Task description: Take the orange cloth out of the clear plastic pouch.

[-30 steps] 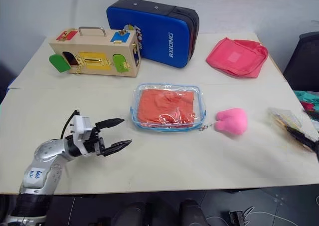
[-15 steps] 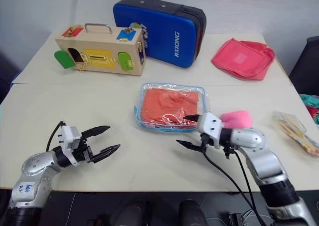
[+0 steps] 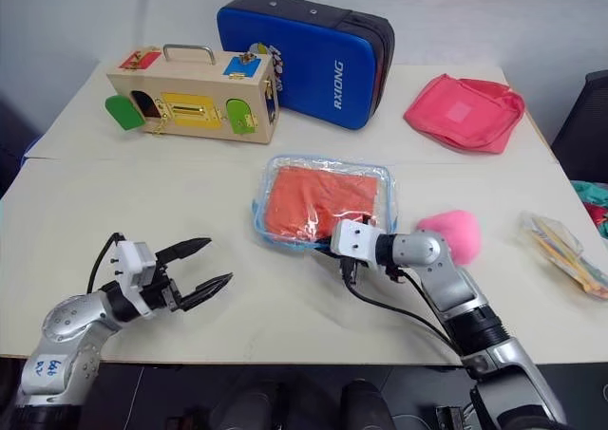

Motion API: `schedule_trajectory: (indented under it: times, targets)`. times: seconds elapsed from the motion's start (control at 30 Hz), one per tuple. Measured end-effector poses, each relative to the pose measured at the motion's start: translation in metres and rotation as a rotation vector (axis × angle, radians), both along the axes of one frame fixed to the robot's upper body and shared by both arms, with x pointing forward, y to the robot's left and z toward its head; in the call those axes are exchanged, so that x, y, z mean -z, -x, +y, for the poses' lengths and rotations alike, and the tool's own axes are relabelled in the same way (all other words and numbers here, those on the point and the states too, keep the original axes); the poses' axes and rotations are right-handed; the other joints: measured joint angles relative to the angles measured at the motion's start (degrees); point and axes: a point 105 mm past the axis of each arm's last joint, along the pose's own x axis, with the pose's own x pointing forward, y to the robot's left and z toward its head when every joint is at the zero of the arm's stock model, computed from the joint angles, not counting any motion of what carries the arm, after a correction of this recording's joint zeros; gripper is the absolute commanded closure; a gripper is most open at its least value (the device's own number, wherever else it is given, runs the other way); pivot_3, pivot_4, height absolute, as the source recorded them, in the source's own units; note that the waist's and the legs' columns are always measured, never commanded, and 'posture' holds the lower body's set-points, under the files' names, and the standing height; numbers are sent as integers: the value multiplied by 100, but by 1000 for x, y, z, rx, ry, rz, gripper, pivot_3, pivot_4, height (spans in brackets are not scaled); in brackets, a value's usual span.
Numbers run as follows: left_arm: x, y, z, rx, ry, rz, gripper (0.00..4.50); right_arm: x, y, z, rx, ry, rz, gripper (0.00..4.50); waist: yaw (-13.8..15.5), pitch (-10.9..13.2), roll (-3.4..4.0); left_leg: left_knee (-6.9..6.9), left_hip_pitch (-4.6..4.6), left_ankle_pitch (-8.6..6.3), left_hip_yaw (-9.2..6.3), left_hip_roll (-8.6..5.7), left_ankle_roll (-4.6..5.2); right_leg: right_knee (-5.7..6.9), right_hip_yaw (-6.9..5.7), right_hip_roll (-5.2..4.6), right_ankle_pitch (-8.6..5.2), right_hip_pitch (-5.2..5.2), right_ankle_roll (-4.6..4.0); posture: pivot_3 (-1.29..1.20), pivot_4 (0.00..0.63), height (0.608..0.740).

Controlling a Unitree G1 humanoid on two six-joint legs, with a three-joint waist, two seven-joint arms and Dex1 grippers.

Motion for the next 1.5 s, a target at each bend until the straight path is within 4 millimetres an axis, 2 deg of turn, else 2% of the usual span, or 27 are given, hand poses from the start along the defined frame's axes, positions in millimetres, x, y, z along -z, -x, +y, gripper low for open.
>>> schedule_trajectory:
  times: [0.23,0.33,0.47,0.57,0.7,0.77,0.93,0.97,1.03,1.13,1.23,1.33,1.43,1.5]
  targets:
    - [0,0,0,-12,2,12,0,3,-4,4,29,-25,-15,4465,-45,0,0,1,3,1,-1,0,-2,0,0,1,0,0,0,0,150,740]
    - [-1,0,-2,-10,2,13,0,0,-5,5,50,-88,55,3850,-80,0,0,1,3,1,-2,0,-2,1,0,0,0,0,0,0,150,740]
    - [-2,-1,-5,1,3,15,0,-12,10,0,5,-160,111,2494,-66,0,0,-3,2,1,-5,0,-2,-1,-3,0,0,5,0,0,150,740]
    - [-4,-3,-7,8,5,13,0,-27,24,-14,-9,-217,172,1441,-60,1,0,-2,-1,0,-6,0,0,-4,-3,-2,0,6,0,0,150,740]
    - [-5,-3,-8,11,8,13,0,-58,41,-50,19,-274,223,87,-46,1,-1,-4,1,-1,-7,0,2,-18,-4,-2,0,10,0,0,150,740]
    - [-7,-3,-8,21,22,16,0,-69,42,-77,94,-276,227,15,-35,1,-2,-4,2,-2,-7,0,4,-23,-5,-2,0,14,0,0,150,740]
    - [-20,13,-25,162,28,-2,0,-70,21,-206,559,-51,222,15,45,2,-1,-5,6,-8,2,-2,15,-44,1,-5,1,25,-2,0,150,740]
    - [-21,16,-28,191,26,-1,0,-67,20,-221,607,-28,235,15,42,2,-1,-9,8,-8,2,0,14,-45,1,-4,1,25,-2,0,150,740]
    - [-23,22,-39,268,19,13,0,-55,16,-235,651,-9,290,15,4,1,2,-10,10,-6,8,3,12,-41,5,1,1,22,-2,0,150,740]
    - [-27,25,-50,336,11,11,0,-36,12,-228,630,-52,431,616,-100,2,6,-8,10,-4,10,5,10,-31,4,6,1,21,-2,0,150,740]
    - [-31,24,-53,354,4,-5,0,-26,10,-218,587,-110,535,1695,-100,4,9,-6,9,-4,11,4,9,-26,4,6,1,18,-1,0,150,740]
    - [-30,23,-52,350,-4,-6,0,-30,12,-208,524,-150,565,2763,-79,6,12,-4,7,-4,8,4,10,-30,3,5,1,19,-1,0,150,740]
    - [-29,20,-48,318,-13,-11,0,-29,28,-203,460,-151,603,3818,25,6,12,-3,2,-4,3,4,10,-39,-1,4,1,20,-1,0,150,740]
    - [-28,17,-42,278,-10,-6,0,-30,47,-200,418,-105,629,4481,99,10,19,-4,-5,-5,0,3,11,-43,-5,2,1,18,-1,0,150,740]
